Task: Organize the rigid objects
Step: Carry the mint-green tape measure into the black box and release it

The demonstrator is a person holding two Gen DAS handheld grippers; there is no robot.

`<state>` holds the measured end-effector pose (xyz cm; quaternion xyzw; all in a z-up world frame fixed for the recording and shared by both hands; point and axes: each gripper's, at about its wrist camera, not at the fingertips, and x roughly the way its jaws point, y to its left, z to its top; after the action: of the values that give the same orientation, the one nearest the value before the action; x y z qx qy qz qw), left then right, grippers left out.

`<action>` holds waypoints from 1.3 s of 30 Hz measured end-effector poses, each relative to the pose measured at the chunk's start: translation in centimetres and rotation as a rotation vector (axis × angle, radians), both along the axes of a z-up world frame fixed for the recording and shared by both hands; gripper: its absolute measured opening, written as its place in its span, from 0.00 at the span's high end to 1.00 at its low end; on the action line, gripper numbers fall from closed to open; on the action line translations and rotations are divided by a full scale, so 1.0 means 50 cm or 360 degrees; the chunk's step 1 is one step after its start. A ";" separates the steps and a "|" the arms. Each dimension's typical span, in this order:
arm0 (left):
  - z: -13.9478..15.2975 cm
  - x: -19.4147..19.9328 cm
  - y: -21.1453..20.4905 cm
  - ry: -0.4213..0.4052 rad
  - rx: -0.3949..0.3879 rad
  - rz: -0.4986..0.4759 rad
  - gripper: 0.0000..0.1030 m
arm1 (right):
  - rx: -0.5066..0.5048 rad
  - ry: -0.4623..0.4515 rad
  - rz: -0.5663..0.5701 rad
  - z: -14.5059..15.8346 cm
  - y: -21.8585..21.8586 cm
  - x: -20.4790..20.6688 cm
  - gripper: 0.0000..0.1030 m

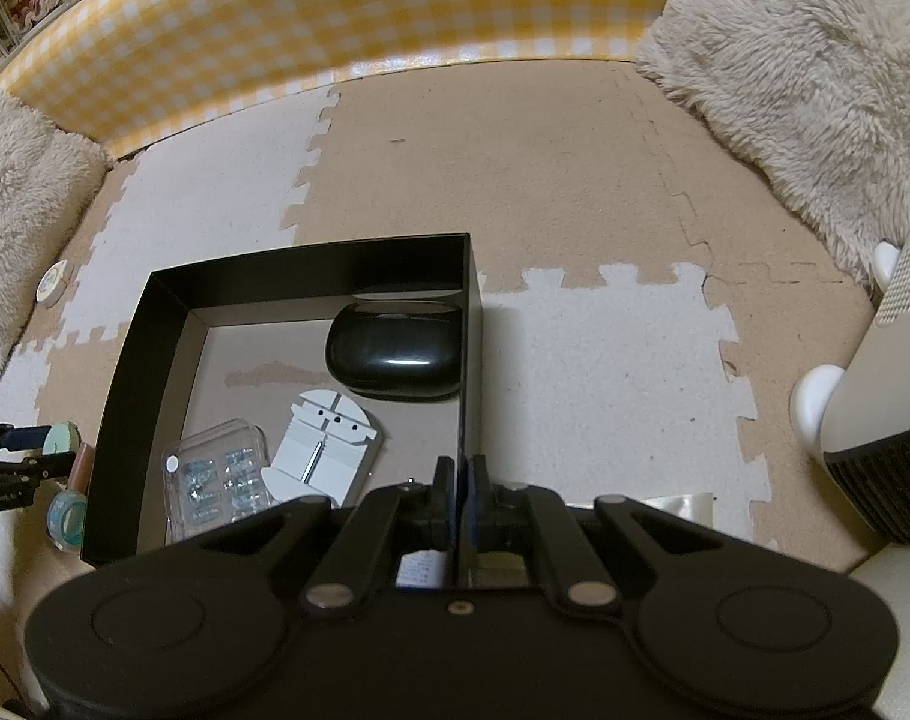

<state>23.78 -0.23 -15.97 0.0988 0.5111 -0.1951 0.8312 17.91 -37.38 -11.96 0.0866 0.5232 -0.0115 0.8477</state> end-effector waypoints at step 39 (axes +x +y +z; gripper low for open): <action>0.077 -0.119 -0.331 -0.0022 -0.0633 -0.0309 0.51 | 0.0044 -0.0022 -0.0018 0.013 -0.012 -0.006 0.97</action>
<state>17.82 -16.78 -12.14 -0.0172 0.4450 -0.3705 0.8151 17.60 -37.96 -11.33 0.1013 0.5170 -0.0085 0.8499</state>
